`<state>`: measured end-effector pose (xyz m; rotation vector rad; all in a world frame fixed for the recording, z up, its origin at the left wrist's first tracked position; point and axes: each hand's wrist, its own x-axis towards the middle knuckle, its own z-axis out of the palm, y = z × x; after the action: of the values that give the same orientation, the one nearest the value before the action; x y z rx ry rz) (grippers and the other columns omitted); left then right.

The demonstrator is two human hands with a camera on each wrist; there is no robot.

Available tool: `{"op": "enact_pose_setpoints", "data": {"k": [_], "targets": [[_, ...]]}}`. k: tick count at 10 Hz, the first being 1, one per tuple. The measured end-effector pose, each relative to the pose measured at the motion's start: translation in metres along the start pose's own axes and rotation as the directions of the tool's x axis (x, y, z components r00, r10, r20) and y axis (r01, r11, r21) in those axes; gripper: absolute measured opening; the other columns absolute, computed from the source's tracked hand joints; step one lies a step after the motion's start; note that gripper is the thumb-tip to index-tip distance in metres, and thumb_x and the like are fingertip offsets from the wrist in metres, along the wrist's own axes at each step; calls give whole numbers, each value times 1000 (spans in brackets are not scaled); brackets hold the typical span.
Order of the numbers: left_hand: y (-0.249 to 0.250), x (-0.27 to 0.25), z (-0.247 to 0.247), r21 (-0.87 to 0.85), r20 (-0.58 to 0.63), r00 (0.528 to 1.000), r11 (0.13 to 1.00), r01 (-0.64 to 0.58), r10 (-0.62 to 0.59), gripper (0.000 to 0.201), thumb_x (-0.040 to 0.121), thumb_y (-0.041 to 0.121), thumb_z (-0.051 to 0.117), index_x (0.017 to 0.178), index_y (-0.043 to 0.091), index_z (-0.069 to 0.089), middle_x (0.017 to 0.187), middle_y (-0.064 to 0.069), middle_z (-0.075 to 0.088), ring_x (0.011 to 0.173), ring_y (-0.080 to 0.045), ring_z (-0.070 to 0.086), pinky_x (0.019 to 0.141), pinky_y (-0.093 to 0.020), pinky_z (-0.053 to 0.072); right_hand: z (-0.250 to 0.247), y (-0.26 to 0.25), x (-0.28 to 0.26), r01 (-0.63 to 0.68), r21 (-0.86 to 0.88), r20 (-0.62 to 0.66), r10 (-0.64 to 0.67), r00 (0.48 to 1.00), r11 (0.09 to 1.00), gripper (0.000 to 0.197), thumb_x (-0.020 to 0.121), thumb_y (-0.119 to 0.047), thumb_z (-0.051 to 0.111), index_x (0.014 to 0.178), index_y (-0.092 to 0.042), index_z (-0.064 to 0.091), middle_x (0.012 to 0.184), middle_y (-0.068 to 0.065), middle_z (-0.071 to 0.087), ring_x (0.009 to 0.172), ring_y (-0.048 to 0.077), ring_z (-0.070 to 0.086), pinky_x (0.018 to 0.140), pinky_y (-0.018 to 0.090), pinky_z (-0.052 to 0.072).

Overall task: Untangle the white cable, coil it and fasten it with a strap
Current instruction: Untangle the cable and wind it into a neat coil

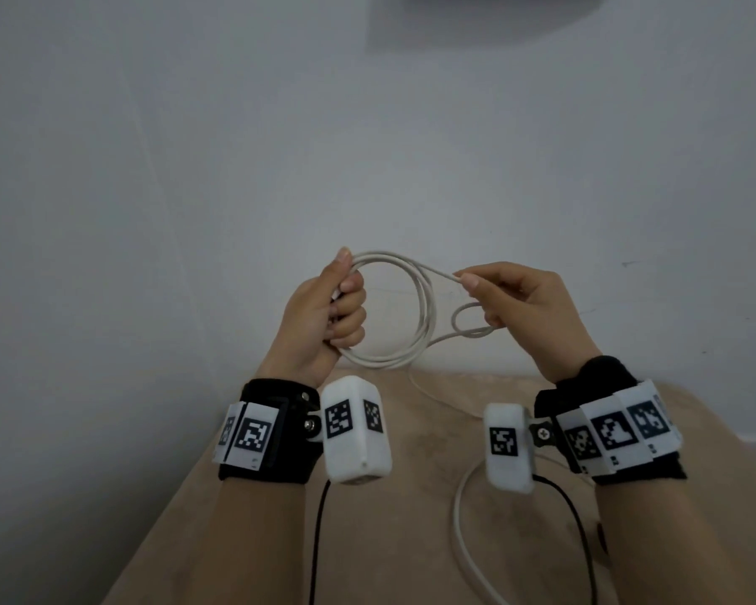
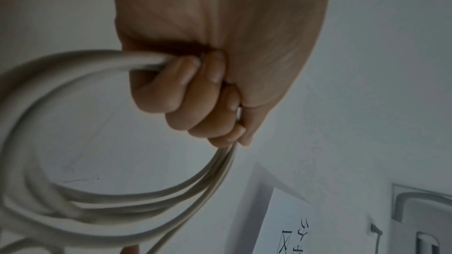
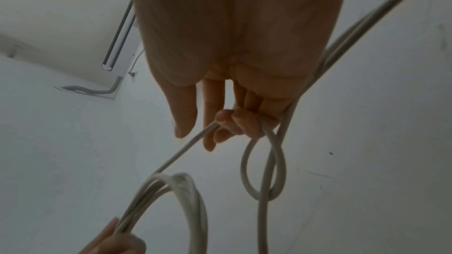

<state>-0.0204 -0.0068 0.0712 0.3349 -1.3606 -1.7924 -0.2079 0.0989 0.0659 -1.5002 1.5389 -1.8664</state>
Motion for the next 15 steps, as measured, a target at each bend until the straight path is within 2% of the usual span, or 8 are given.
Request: {"op": "enact_pose_setpoints", "data": {"k": [1,3,6,8,9,11,13,15], "targets": [[0,0,-1,-16,0,1000,1000,6,-6,39,93,43,44,64,19,34,43,10,23,29,-1,17,32,-16,11,-9,0,1,14,-5,-25,-14,1000,1000,8,84,-21,69,89,-18,75,68,8,57,64,13,46,61,24,42],[-2,0,3,-20,21,999,999,34,-33,40,93,44,43,63,20,34,43,10,23,30,-1,17,33,-16,11,-2,2,1,-31,-69,-13,30,999,997,14,89,-16,64,78,-17,72,64,-9,60,47,-1,46,46,14,38],[-3,0,3,-49,2,1000,998,29,-29,42,97,43,40,62,20,35,45,9,23,30,-1,17,32,-16,12,12,6,0,-117,-20,106,118,987,993,17,96,-15,53,83,-12,64,81,1,67,43,9,48,43,18,40],[-3,-1,0,-26,-48,999,1000,13,-14,42,99,42,40,63,20,36,46,9,22,31,-2,16,32,-15,13,3,17,5,-59,-60,-21,57,998,996,11,91,-19,61,88,-14,70,87,0,72,81,11,64,81,30,53],[-3,0,-2,-22,-58,998,1000,9,-10,42,99,42,40,64,20,36,47,9,22,31,-2,16,32,-15,13,-2,21,4,-104,-177,28,111,993,979,13,90,-33,61,88,-23,69,89,-6,73,89,8,64,87,28,47],[-2,0,-4,8,-99,995,1000,-10,10,41,99,42,41,64,20,36,46,9,22,31,-2,17,32,-15,15,0,17,-2,-182,-336,275,281,919,924,33,76,-49,70,102,-27,66,82,-6,75,73,7,69,77,26,48],[0,-1,-5,3,-118,993,1000,-19,20,42,99,42,41,64,20,35,47,9,21,31,-2,16,31,-15,15,-3,16,-2,-137,-341,331,255,909,930,28,71,-19,82,92,-32,69,86,-5,67,71,5,59,74,20,48],[5,-2,-12,-40,-137,990,998,-47,41,42,99,42,40,64,19,35,46,9,23,31,-2,17,31,-15,15,-6,28,1,-98,-344,213,179,960,934,18,86,-16,68,83,-33,73,75,-3,71,70,8,59,73,22,50]]}}
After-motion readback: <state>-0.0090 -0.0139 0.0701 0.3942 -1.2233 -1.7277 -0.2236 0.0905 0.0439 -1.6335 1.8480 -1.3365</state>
